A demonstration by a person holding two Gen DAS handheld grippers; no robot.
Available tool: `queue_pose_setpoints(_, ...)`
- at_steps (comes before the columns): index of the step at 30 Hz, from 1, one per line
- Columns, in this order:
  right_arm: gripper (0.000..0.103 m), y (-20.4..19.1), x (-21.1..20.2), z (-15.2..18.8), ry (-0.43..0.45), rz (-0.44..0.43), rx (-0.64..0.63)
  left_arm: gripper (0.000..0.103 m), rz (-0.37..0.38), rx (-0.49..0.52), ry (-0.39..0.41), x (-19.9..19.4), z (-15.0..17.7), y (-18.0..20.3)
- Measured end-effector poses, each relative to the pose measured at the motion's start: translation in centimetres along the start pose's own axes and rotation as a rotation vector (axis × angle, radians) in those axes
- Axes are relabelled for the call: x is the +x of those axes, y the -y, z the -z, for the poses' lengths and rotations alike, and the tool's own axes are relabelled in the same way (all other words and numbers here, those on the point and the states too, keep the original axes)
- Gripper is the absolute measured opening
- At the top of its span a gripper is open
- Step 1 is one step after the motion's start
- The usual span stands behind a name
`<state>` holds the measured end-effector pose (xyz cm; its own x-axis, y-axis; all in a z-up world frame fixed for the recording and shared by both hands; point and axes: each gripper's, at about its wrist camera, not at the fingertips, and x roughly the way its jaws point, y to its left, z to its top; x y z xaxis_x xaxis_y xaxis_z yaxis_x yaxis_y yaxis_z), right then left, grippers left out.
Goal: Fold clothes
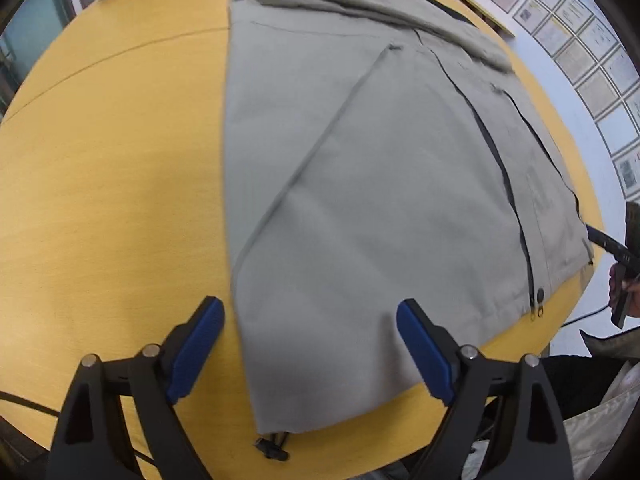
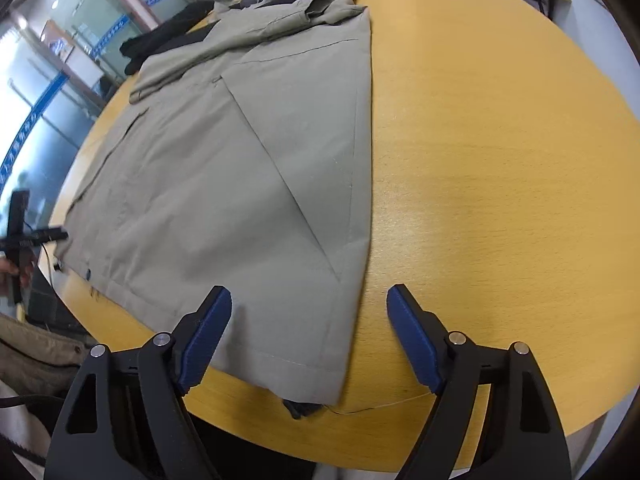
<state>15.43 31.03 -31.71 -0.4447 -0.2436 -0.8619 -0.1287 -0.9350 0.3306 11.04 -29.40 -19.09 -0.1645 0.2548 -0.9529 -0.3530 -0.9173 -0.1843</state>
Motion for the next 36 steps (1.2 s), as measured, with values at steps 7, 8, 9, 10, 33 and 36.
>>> queue_pose_setpoints(7, 0.017, -2.0, 1.2, 0.0, -0.052, -0.006, -0.067, 0.056, 0.024, -0.084, -0.030, -0.9, 1.7, 0.0)
queue_pose_setpoints(8, 0.013, -1.8, 1.4, -0.3, -0.066, -0.013, -0.044, 0.037, 0.023, -0.092, -0.045, -1.1, 2.0, -0.1)
queue_pose_setpoints(9, 0.012, -1.5, 1.6, -0.5, -0.080, -0.021, -0.021, 0.036, 0.022, -0.099, -0.059, -1.2, 2.3, -0.1)
queue_pose_setpoints(10, 0.008, -1.5, 1.8, -0.6, -0.097, -0.028, -0.018, 0.033, 0.020, -0.107, -0.073, -1.3, 2.7, -0.2)
queue_pose_setpoints(33, 0.002, -11.4, -11.9, -17.3, 0.300, -0.421, -0.252, 0.003, 0.438, -0.541, 0.129, -16.0, -5.0, -2.9)
queue_pose_setpoints(36, 0.002, -12.2, -11.7, -23.4, 0.381, -0.418, -0.265, 0.003, 0.476, -0.545, 0.209, -17.2, -11.2, -5.1)
